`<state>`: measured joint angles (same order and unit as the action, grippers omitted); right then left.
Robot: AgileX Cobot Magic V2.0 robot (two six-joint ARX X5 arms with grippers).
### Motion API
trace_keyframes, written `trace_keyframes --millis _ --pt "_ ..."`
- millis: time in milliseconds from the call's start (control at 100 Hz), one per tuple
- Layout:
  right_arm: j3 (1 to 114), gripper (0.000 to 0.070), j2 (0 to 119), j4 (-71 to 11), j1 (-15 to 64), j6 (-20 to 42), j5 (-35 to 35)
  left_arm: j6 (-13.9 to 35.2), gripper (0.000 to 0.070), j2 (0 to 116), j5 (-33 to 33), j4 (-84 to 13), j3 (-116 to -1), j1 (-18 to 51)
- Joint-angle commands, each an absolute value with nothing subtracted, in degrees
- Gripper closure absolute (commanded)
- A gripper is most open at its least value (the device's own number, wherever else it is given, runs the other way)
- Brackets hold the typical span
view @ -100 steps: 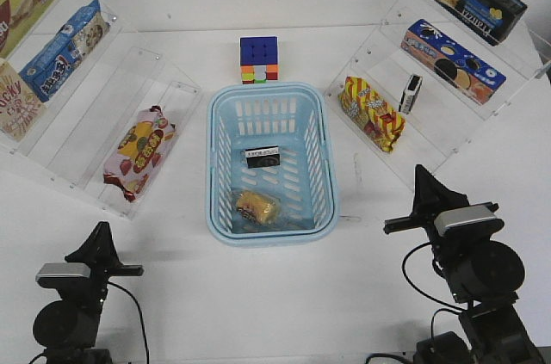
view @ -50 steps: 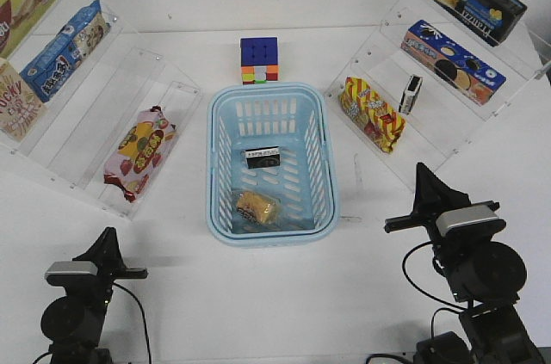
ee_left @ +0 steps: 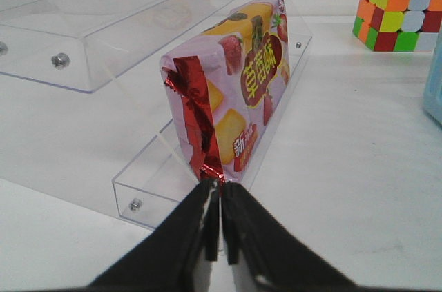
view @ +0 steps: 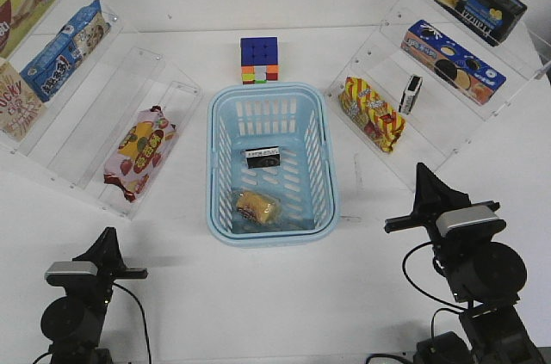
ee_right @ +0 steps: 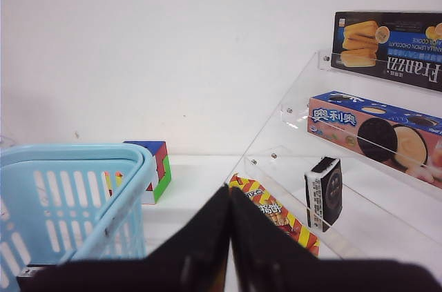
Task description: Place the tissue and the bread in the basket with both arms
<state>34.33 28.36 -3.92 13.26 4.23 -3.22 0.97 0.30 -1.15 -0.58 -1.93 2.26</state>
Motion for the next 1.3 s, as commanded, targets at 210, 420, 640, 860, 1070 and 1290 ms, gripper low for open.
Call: trace_keyframes --millis 210,420,640,860,1070,1290 --pt "23.64 0.07 21.63 -2.46 8.97 -7.44 -2.39 1.1 0.0699 0.19 -1.08 0.08 -0.8 2.15" --pt "8.34 0.07 10.63 -0.32 7.38 -10.76 -2.44 1.1 0.0699 0.19 -1.08 0.08 -0.8 2.15" --pt "0.71 0.07 0.14 -4.56 6.28 -8.47 -3.51 1.13 0.0699 0.19 -1.08 0.08 -0.8 2.15" --pt "0.71 0.07 0.08 -7.07 5.5 -3.95 -3.46 1.1 0.0699 0.19 -1.08 0.03 -0.82 2.15" --pt "0.73 0.07 0.05 -5.61 5.54 -3.01 -3.22 1.1 0.0699 0.19 -1.08 0.08 -0.82 2.15" --pt "0.73 0.07 0.05 -5.61 5.54 -3.01 -3.29 1.1 0.0699 0.19 -1.08 0.08 -0.82 2.15"
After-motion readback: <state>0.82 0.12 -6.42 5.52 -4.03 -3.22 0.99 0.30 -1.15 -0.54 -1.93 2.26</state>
